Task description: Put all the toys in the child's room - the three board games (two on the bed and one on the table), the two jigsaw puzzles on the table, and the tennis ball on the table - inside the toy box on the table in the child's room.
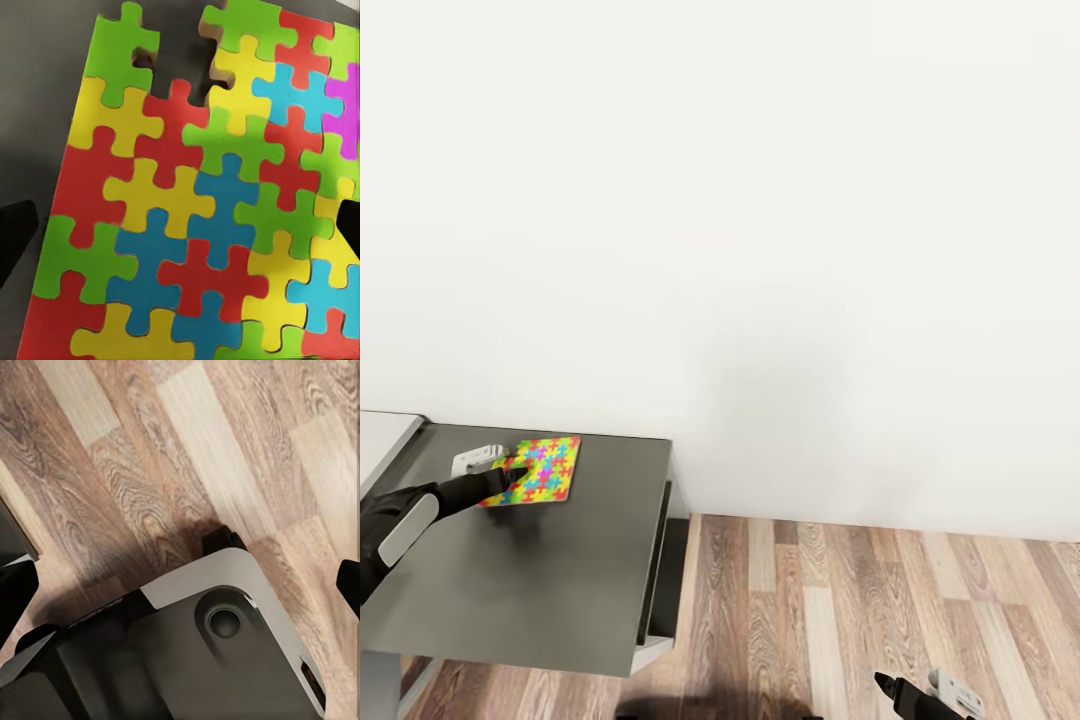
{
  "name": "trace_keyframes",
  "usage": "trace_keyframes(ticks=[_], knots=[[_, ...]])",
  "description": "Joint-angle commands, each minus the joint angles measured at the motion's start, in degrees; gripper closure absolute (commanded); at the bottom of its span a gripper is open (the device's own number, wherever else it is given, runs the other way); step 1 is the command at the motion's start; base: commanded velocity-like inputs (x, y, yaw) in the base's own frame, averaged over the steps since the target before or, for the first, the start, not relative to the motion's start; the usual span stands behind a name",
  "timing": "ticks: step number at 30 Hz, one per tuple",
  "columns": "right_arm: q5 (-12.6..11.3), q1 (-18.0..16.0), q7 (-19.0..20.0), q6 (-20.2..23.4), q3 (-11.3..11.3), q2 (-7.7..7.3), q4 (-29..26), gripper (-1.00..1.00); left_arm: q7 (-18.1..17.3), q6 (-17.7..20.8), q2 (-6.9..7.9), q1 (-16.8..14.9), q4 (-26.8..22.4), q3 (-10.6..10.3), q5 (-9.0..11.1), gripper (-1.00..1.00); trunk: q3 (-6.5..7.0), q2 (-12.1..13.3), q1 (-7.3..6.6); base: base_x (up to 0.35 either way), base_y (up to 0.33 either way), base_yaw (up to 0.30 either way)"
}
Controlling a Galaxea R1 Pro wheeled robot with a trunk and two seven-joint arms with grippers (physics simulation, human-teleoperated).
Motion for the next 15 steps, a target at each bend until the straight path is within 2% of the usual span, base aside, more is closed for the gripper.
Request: trace_keyframes(ticks=[1, 7, 15], knots=[[-0.3, 0.0, 0.2, 0.4, -0.3, 0.03, -0.1, -1.0, 0.0, 0.2, 0.07, -0.1, 0.0, -0.2, 0.3, -1.0, -0.08, -0.1, 0.03, 0.0, -0.033, 0.0], [-0.3, 0.0, 0.2, 0.4, -0.3, 0.08, -0.1, -1.0, 0.0, 0.2, 0.07, -0.1, 0.0, -0.3, 0.3, -1.0, -0.08, -0.1, 0.03, 0.0, -0.126, 0.0], [-0.3, 0.0, 0.1, 0.4, -0.3, 0.18, -0.1, -1.0, 0.0, 0.2, 0.06, -0.1, 0.0, -0.2, 0.3, -1.0, -0.08, -0.1, 0.03, 0.0, -0.037, 0.0]])
